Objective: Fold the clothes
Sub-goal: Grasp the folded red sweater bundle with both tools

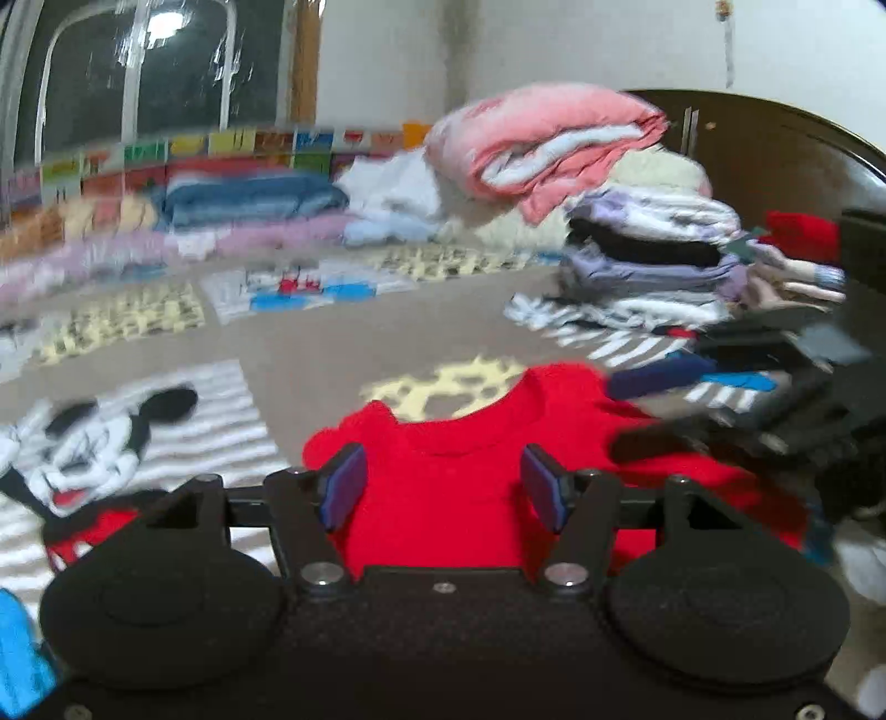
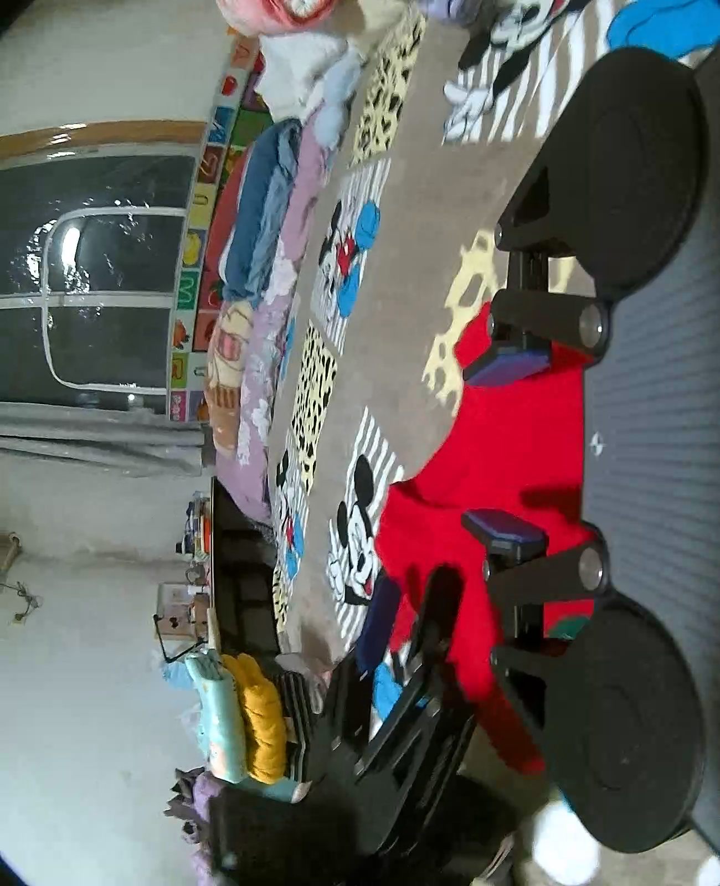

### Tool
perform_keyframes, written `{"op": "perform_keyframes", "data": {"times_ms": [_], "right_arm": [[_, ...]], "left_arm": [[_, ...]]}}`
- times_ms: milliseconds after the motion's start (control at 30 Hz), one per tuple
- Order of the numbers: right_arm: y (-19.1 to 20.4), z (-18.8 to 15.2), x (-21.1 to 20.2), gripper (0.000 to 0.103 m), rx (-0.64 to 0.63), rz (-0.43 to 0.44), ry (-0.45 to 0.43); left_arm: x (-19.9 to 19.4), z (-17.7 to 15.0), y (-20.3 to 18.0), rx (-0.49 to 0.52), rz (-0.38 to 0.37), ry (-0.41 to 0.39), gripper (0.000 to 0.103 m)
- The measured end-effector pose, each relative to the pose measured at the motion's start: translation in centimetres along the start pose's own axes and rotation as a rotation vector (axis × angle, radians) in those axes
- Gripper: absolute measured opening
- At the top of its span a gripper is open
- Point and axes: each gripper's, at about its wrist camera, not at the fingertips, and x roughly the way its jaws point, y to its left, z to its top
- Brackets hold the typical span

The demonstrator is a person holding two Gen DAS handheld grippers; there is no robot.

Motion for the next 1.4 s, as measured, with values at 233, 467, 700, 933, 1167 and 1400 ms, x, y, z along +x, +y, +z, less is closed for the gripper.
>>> {"op": "perform_keyframes", "data": {"times_ms": [233, 467, 700, 933, 1167, 1400], "right_arm": [[0.6, -2.4, 1.5, 0.054, -0.033, 0.013, 0.102], [0.4, -1.5, 1.0, 0.055, -0.027, 0.022, 0.062], [-3.7, 0.1, 2.2, 0.056, 0.175, 0.074, 0.006], [-7.4, -2.0, 3.8, 0.056, 0.405, 0.141, 0.104], [-7.9, -2.2, 0.8, 0.056, 0.530, 0.121, 0.006], [-7.1, -5.3, -4.4, 0.065, 0.776, 0.058, 0.025]], "left_arm": [[1.4, -0.4, 2.6, -0.167, -0.043, 0.073, 0.062], [-0.7, 0.1, 2.7, -0.176, -0.074, 0.002, 0.062], [-1.9, 0.1, 1.0, -0.060, -0.106, 0.017, 0.063], [-0.6, -1.0, 0.0, 0.002, -0.030, 0.061, 0.066], [-4.3, -0.8, -0.2, -0.152, 0.010, 0.006, 0.066], [-6.6, -1.6, 0.4, -0.412, 0.043, 0.058, 0.076]]}}
